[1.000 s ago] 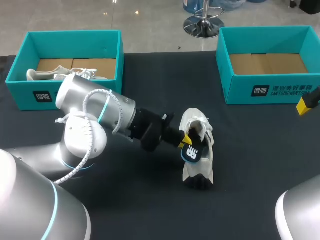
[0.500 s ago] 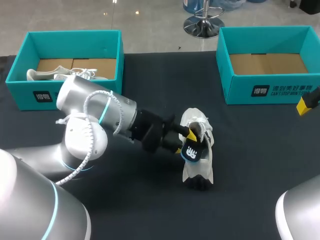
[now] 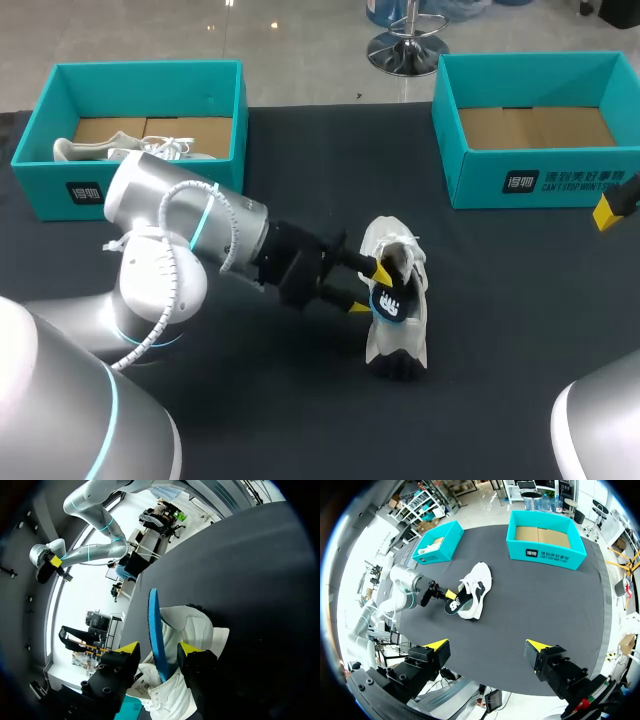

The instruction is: Take the shoe out of the shoebox, open the shoe tongue, remove and reinsert the insole, then place the shoe into the shoebox

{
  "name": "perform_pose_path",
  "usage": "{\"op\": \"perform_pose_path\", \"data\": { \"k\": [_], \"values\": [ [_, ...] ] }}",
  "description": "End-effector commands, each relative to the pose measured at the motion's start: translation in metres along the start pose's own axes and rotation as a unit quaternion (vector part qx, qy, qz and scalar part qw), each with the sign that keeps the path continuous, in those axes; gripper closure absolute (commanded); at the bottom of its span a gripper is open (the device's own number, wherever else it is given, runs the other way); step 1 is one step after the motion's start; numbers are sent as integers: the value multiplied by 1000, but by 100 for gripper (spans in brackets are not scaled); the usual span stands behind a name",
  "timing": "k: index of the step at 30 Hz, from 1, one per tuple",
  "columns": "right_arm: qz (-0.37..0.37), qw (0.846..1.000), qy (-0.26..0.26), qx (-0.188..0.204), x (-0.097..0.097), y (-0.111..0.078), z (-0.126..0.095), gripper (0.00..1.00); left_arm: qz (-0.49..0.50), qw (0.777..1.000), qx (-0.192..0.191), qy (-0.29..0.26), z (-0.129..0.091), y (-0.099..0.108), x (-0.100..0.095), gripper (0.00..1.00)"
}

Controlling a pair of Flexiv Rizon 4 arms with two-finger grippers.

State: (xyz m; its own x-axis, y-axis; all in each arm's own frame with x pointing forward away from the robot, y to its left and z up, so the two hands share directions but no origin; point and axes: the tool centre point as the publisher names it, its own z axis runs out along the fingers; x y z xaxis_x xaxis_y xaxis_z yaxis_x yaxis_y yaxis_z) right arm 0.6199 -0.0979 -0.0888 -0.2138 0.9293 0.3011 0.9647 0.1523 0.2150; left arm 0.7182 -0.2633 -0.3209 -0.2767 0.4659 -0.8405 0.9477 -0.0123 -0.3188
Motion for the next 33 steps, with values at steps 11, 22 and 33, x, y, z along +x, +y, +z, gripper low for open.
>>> {"op": "perform_pose_path", "data": {
  "k": [11, 22, 33],
  "values": [
    [1, 1000, 0, 3, 0, 3, -1, 0, 12, 1000, 10, 5, 16, 2, -1, 100],
    [1, 1000, 0, 3, 0, 3, -1, 0, 24, 1000, -2, 4, 21, 24, -2, 100],
    [1, 1000, 0, 3, 0, 3, -1, 0, 17, 1000, -8, 13, 23, 24, 15, 78]
  ]
}}
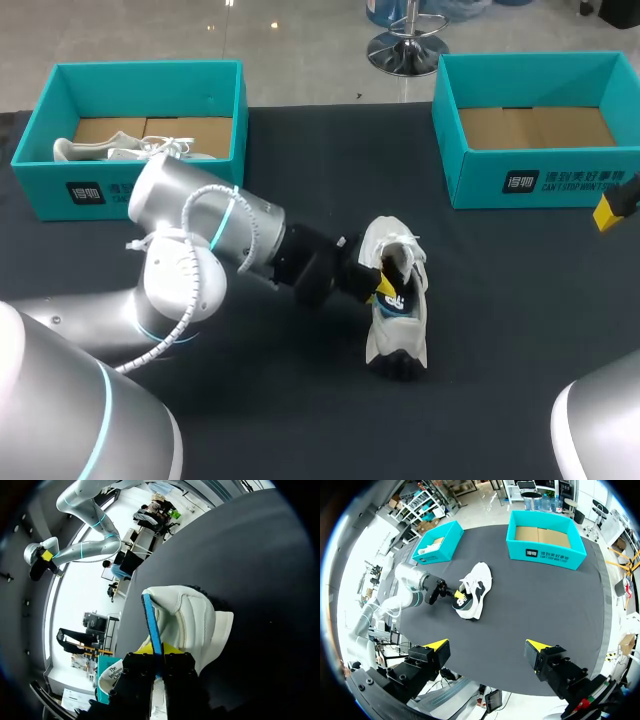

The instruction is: Take the shoe out of the shoebox, open the shoe tongue, remove and reinsert the insole, then place the shoe into the shoebox

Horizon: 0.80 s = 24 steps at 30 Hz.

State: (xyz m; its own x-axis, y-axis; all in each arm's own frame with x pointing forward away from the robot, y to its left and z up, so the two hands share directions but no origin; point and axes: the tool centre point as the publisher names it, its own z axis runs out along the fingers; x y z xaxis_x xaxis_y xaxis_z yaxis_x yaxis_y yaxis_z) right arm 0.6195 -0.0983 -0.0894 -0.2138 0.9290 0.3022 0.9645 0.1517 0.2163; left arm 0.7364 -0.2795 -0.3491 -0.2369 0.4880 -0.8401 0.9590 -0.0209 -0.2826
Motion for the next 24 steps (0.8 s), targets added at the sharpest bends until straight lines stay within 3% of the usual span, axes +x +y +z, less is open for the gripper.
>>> {"op": "perform_pose_path", "data": {
  "k": [1, 3, 5, 6, 12, 19, 20, 24],
  "values": [
    [1, 1000, -1, 4, 1, 4, -1, 0, -2, 1000, -3, 0, -2, -3, 4, 69],
    [1, 1000, -1, 4, 1, 4, -1, 0, -4, 1000, -4, 0, -5, -6, 3, 51],
    [1, 1000, -1, 4, 1, 4, -1, 0, -4, 1000, -4, 0, -8, -8, 2, 13],
    [1, 1000, -1, 4, 1, 4, -1, 0, -5, 1000, -5, -1, -10, -9, 0, 7],
    [1, 1000, -1, 4, 1, 4, -1, 0, -4, 1000, -7, -13, -18, -14, -11, 3],
    [1, 1000, -1, 4, 1, 4, -1, 0, -5, 1000, 1, -19, -16, -23, -14, 18],
    [1, 1000, -1, 4, 1, 4, -1, 0, -5, 1000, 3, -19, -15, -24, -14, 24],
    [1, 1000, -1, 4, 1, 4, -1, 0, -8, 1000, 9, -19, -9, -27, -16, 75]
  ]
}}
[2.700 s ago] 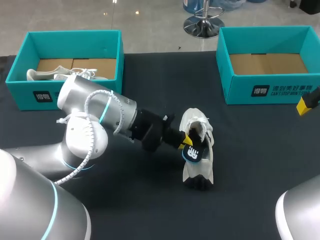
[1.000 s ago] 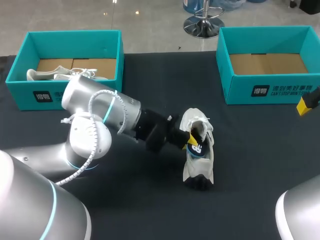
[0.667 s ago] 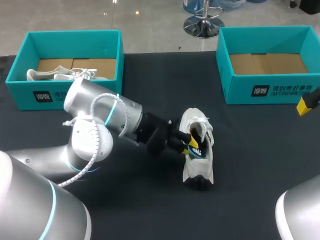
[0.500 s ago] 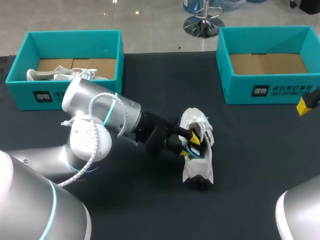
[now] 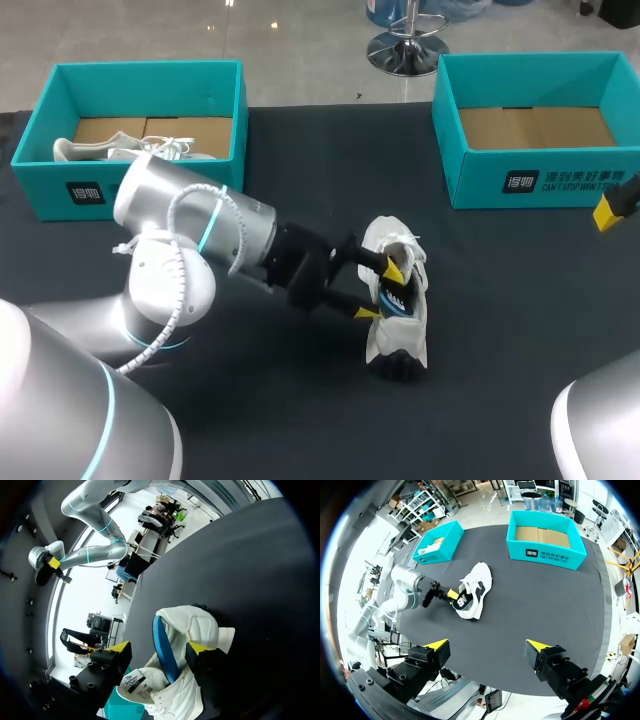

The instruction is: Take the shoe out of the shoebox, open the shoe tongue, remove and reinsert the insole, then place the shoe into the shoebox

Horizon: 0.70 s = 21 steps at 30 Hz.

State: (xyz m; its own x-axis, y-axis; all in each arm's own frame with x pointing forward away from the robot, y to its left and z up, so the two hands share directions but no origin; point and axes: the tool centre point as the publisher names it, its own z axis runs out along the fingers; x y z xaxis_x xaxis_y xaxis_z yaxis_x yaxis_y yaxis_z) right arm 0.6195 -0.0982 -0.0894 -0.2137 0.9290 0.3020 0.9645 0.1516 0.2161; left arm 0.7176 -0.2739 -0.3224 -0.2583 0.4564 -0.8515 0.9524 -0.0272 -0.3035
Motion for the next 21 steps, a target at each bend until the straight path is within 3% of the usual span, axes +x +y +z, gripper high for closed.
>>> {"op": "perform_pose_path", "data": {
  "k": [1, 13, 21],
  "values": [
    [1, 1000, -1, 4, 1, 4, -1, 0, -1, 1000, 4, -1, 6, -2, 0, 98],
    [1, 1000, -1, 4, 1, 4, -1, 0, 0, 1000, 13, 7, 13, -2, 3, 100],
    [1, 1000, -1, 4, 1, 4, -1, 0, 5, 1000, 7, 10, 16, 16, 2, 100]
  ]
}}
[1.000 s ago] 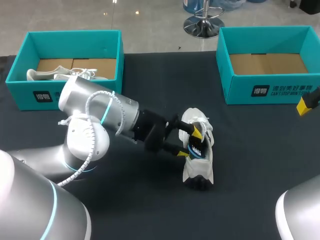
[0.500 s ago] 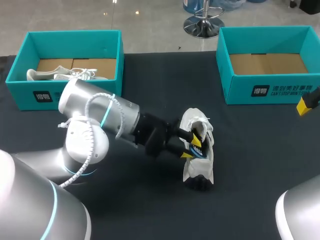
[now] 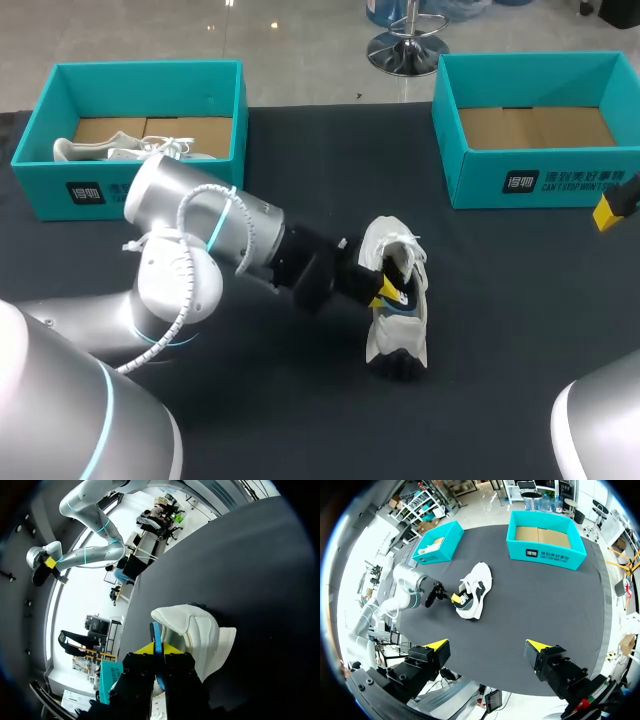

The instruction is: Take the shoe out of the shoebox, open the shoe tongue, remove and reinsert the insole, then place the shoe into the shoebox

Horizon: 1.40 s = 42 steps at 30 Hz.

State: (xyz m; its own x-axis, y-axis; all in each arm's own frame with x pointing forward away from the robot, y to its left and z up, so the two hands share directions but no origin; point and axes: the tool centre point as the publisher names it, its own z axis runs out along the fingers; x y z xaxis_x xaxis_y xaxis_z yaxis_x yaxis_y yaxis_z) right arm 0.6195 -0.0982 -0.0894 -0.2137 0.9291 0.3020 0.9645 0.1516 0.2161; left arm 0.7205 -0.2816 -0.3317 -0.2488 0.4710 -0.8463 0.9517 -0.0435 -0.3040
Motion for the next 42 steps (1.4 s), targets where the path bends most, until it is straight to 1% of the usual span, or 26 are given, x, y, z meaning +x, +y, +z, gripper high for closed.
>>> {"op": "perform_pose_path", "data": {
  "k": [1, 5, 10, 18, 23, 24, 25, 26, 27, 34, 37, 38, 39, 41, 42],
  "values": [
    [1, 1000, -1, 4, 1, 4, -1, 0, 1, 1000, -2, 1, 6, 13, -3, 100],
    [1, 1000, -1, 4, 1, 4, -1, 0, 1, 1000, -7, -3, 8, 22, -4, 100],
    [1, 1000, -1, 4, 1, 4, -1, 0, 0, 1000, -10, -4, 11, 24, 0, 100],
    [1, 1000, -1, 4, 1, 4, -1, 0, -4, 1000, 8, 5, 9, 5, 11, 100],
    [1, 1000, -1, 4, 1, 4, -1, 0, -1, 1000, 24, 17, 4, -4, 13, 100],
    [1, 1000, -1, 4, 1, 4, -1, 0, 0, 999, 31, 20, 3, -6, 12, 85],
    [1, 1000, -1, 4, 1, 4, -1, 0, 1, 999, 34, 24, 2, -7, 12, 57],
    [1, 1000, -1, 4, 1, 4, -1, 0, 2, 999, 37, 28, 1, -9, 11, 17],
    [1, 1000, -1, 4, 1, 4, -1, 0, 3, 999, 40, 29, -1, -11, 10, 0],
    [1, 1000, -1, 4, 1, 4, -1, 0, 3, 999, 43, 33, -11, -14, -4, 0],
    [1, 1000, -1, 4, 1, 4, -1, 0, -13, 997, 57, 49, -16, -14, -12, 0],
    [1, 1000, -1, 4, 1, 4, -1, 0, -20, 995, 63, 73, -18, -14, -13, 0],
    [1, 1000, -1, 4, 1, 4, -1, 0, -23, 992, 67, 109, -19, -15, -13, 0],
    [1, 1000, -1, 4, 1, 4, -1, 0, -10, 986, 76, 151, -23, -19, -10, 0],
    [1, 1000, -1, 4, 1, 4, -1, 0, -4, 977, 69, 199, -27, -22, -6, 0]
  ]
}}
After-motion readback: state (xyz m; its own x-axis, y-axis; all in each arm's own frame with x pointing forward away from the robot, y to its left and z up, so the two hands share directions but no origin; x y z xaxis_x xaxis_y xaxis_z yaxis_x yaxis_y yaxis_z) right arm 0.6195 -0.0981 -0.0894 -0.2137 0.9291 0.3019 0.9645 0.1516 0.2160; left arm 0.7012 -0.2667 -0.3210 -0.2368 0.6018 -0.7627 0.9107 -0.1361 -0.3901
